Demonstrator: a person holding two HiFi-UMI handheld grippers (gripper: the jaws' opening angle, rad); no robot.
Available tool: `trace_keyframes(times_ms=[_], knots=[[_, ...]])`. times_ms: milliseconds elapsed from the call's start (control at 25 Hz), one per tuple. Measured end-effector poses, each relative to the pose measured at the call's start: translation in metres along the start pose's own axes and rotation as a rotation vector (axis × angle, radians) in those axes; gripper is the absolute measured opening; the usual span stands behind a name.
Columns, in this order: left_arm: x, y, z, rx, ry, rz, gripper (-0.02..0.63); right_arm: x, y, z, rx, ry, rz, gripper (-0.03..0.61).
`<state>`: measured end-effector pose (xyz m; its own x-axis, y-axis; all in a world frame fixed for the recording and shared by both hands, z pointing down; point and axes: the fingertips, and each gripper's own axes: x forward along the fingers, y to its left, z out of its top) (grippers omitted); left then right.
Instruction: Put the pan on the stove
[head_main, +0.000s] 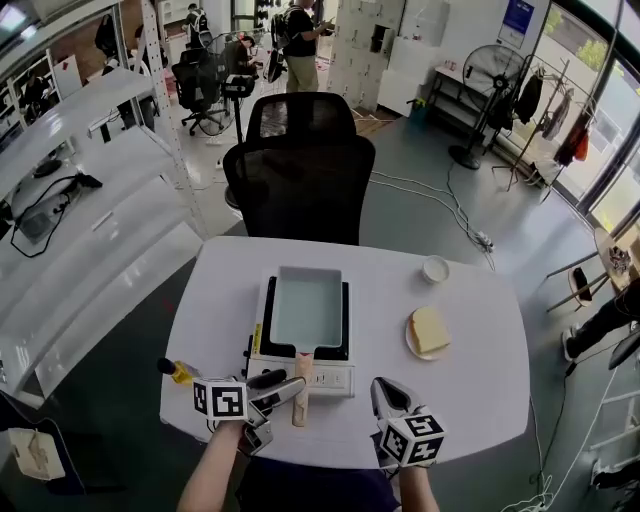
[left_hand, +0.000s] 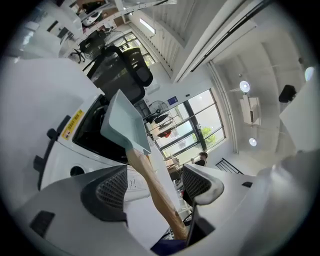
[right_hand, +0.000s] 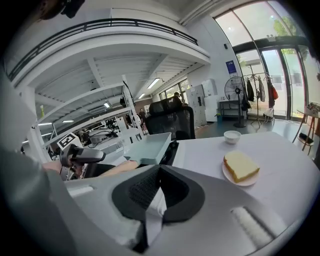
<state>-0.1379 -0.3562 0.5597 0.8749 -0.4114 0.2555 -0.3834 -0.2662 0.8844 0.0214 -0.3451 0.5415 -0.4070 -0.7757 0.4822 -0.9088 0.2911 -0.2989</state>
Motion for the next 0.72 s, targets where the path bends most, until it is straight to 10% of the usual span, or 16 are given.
trace_keyframes(times_ms=[720], knots=[[-0.054, -0.086, 0.03, 0.593, -0.294, 0.159, 0.33, -0.009, 0.053, 0.027, 0.018, -0.114, 0.163, 0.002]])
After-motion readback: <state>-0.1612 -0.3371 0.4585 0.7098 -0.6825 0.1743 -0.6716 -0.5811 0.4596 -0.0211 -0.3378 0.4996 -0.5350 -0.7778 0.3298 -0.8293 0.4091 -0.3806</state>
